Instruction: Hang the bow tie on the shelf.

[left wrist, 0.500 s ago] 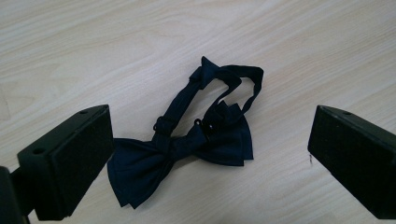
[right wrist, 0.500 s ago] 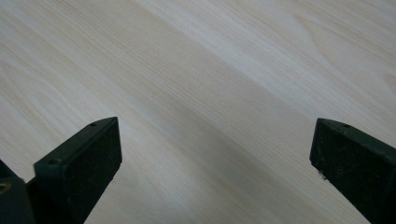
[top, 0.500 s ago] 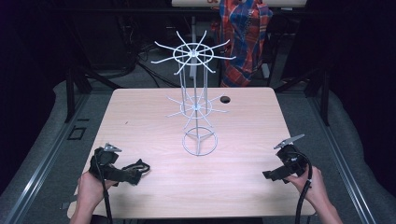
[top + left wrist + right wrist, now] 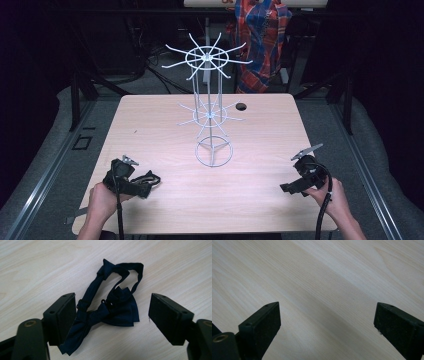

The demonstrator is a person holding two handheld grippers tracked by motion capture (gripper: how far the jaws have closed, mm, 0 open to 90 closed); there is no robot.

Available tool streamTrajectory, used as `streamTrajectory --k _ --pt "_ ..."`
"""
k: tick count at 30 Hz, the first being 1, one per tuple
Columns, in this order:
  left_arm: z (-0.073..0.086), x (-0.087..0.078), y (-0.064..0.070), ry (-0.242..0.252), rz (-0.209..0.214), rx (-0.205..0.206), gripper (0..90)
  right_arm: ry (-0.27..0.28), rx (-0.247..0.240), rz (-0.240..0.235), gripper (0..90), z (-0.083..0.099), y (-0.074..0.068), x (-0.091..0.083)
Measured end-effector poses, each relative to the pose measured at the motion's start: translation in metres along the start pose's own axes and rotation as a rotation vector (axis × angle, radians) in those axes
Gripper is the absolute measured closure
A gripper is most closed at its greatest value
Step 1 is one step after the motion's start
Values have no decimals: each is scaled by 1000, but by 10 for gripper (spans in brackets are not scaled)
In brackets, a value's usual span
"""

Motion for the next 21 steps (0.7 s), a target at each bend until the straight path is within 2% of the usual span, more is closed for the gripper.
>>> streamTrajectory --k 2,5,9,10,13,15,19,21 --pt "1 4 -1 -22 -9 12 264 -12 -12 14 75 1 2 0" --pt "0 4 -3 -16 -12 12 285 -4 -5 2 78 1 1 0" --pt "-2 1 -11 14 -15 -14 315 0 -1 -5 84 0 0 1" --pt "-4 -2 -17 33 -27 -34 322 -8 -6 -1 86 1 1 1" --pt "-6 -2 -24 47 -43 -54 342 -15 -10 0 87 1 1 1" --pt "-7 1 -33 41 -54 -80 352 -13 -8 -3 89 1 0 2" --pt "-7 5 -37 23 -64 -78 372 -29 -21 13 91 1 1 1" --pt "-8 9 -37 7 -71 -62 387 -27 -21 11 95 1 1 1"
Point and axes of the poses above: each handheld gripper's, and its own axes: x roughly forward along the jaws, z roughly out of its underside, y roughly to its right, the point moved 10 cm from there along x, roughly forward along the jaws, and after that the axes turned 10 degrees about -x, right-handed, at the moved point
